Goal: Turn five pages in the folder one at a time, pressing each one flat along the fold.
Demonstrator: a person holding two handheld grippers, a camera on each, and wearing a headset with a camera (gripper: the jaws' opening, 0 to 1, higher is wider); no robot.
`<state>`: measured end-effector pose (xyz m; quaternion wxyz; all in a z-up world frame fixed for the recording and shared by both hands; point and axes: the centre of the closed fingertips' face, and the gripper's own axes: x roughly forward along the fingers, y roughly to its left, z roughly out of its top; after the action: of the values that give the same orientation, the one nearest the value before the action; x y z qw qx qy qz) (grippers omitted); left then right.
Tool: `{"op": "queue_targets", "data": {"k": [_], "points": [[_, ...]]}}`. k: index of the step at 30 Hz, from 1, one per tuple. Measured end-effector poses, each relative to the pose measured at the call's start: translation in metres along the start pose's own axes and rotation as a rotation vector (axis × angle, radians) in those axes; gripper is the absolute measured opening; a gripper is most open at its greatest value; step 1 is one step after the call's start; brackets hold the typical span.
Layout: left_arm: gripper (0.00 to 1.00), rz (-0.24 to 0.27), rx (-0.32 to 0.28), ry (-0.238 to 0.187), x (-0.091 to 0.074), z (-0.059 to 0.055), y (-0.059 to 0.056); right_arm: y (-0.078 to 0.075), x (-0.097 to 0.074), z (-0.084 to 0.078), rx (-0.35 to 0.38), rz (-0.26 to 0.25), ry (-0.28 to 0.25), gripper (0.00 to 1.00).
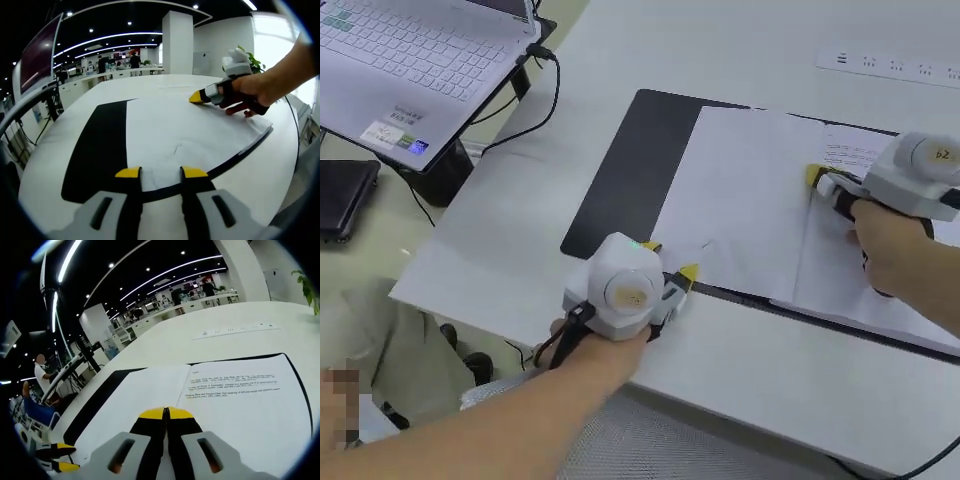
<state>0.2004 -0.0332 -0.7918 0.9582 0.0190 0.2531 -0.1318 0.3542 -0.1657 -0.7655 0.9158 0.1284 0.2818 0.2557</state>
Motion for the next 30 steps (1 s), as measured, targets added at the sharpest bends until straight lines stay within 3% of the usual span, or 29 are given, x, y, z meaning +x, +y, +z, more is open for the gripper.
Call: {"op": "queue_targets", "data": {"k": [19, 30], "points": [[0.29, 0.000, -0.001, -0.003, -0.001, 0.001, 0.000, 0.019, -0.033, -0.023, 0.015, 0.020, 0.018, 0.00], [0.29, -0.001, 0.001, -0.006, -0.001, 0.000, 0.001, 0.034, -0.051, -0.048, 0.046, 0.042, 0.037, 0.00]]}}
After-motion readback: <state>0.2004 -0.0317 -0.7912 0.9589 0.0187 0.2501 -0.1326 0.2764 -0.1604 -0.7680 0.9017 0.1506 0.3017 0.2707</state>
